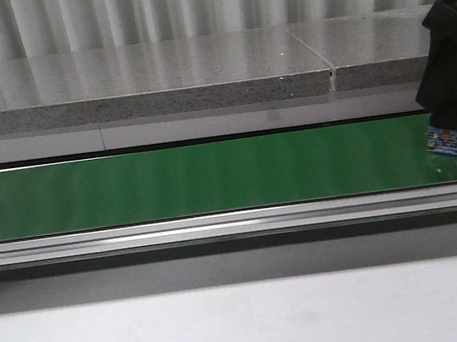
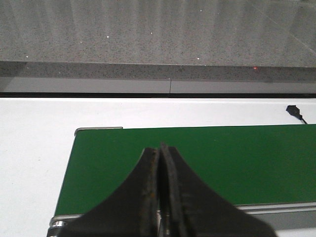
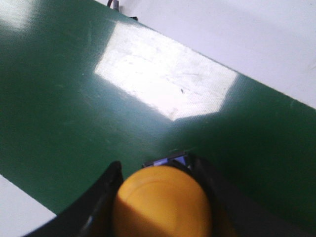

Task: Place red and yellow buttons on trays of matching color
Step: 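Carry the yellow button into the yellow tray and open the right gripper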

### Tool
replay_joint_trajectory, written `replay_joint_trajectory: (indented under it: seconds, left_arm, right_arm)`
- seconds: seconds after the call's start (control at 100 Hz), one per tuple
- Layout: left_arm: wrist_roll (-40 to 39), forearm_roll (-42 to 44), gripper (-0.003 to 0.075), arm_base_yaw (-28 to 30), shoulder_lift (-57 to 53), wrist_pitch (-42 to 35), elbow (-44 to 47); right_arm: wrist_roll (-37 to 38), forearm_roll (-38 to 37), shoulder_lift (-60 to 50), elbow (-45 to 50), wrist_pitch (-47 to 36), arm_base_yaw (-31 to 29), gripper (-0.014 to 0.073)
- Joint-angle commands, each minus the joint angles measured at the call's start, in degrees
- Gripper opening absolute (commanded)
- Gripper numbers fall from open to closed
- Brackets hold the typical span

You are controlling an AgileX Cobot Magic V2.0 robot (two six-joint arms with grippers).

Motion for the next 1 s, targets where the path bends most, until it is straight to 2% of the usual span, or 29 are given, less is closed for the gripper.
replay_joint_trajectory:
  seconds: [0.0,0.18,0.32,0.52,0.79,0.86,0.99]
  left_arm:
    - [0.0,-0.71,-0.0021,-0.5,0.54,-4.22,-1.58]
    - [0.0,-0.71,-0.0021,-0.5,0.54,-4.22,-1.58]
    - [0.0,-0.71,-0.0021,-0.5,0.54,-4.22,-1.58]
    - [0.0,-0.71,-0.0021,-0.5,0.54,-4.22,-1.58]
    - [0.0,-0.71,-0.0021,-0.5,0.54,-4.22,-1.58]
    - [0.0,-0.71,-0.0021,-0.5,0.54,-4.22,-1.58]
    - [0.0,-0.71,-0.0021,-0.5,0.54,-4.22,-1.58]
  right_arm:
    - [1.76,1.1,-3.3,-1.35,0.1,-1.27,0.0089]
    - [9.73,0.71,-8.7,-1.35,-1.65,-6.37,0.0089]
    - [14.98,0.71,-13.77,-1.35,-5.53,-13.42,0.0089]
    - [22.85,0.71,-17.04,-1.35,-10.72,-28.46,0.0089]
    - [25.02,0.69,-17.04,-0.71,-9.89,-51.95,0.0089]
    - [27.65,0.69,-17.06,0.45,-9.67,-54.46,0.0089]
    - [27.91,0.04,-17.42,6.3,-13.34,-54.59,0.0089]
